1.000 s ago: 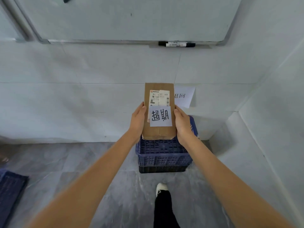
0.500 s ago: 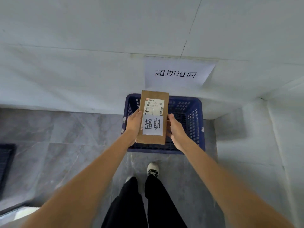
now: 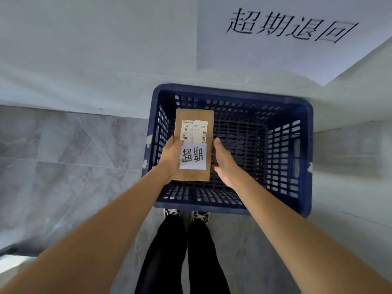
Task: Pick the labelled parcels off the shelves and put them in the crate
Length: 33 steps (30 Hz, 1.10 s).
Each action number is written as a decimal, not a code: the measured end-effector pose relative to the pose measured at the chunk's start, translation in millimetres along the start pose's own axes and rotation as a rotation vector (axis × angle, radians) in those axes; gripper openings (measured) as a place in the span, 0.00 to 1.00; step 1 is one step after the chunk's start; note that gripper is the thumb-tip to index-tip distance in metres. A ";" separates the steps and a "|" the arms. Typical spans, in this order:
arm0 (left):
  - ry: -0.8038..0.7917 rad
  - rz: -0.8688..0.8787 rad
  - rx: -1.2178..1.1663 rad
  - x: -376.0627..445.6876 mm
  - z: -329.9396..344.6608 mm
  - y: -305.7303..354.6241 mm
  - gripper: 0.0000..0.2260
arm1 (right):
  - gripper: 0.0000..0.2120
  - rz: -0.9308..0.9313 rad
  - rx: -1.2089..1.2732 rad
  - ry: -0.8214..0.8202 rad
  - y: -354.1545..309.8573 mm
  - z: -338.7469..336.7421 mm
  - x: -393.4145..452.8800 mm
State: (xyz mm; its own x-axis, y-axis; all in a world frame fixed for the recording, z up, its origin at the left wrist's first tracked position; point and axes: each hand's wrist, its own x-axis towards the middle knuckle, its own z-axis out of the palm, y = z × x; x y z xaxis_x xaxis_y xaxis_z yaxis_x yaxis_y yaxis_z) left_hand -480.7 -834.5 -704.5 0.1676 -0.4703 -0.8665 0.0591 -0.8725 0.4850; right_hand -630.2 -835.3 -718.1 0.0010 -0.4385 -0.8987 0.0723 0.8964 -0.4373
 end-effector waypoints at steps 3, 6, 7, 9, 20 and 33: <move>0.030 -0.038 0.029 38.5 1.3 -14.8 0.23 | 0.25 0.031 0.011 -0.023 9.8 11.7 34.7; 0.069 -0.039 0.024 73.3 4.0 -26.6 0.22 | 0.23 0.071 0.023 -0.029 18.4 22.4 62.9; 0.091 -0.038 0.036 81.5 3.6 -29.0 0.21 | 0.21 0.082 0.030 -0.028 20.9 25.2 71.7; 0.115 -0.041 0.072 97.7 1.3 -32.7 0.19 | 0.20 0.097 0.038 -0.038 23.2 31.5 84.5; 0.044 -0.021 0.057 131.8 0.5 -33.7 0.23 | 0.23 0.074 0.038 -0.078 23.1 44.0 120.8; 0.049 0.039 0.141 84.9 -0.5 -16.5 0.24 | 0.24 -0.105 -0.272 0.131 9.3 44.1 71.1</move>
State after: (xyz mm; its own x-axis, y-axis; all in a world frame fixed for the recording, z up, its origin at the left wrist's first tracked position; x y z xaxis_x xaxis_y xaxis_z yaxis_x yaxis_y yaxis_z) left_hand -467.0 -860.0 -786.0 0.2155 -0.4998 -0.8389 -0.0869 -0.8655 0.4934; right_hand -585.5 -861.0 -784.6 -0.1217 -0.5337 -0.8369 -0.2038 0.8386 -0.5052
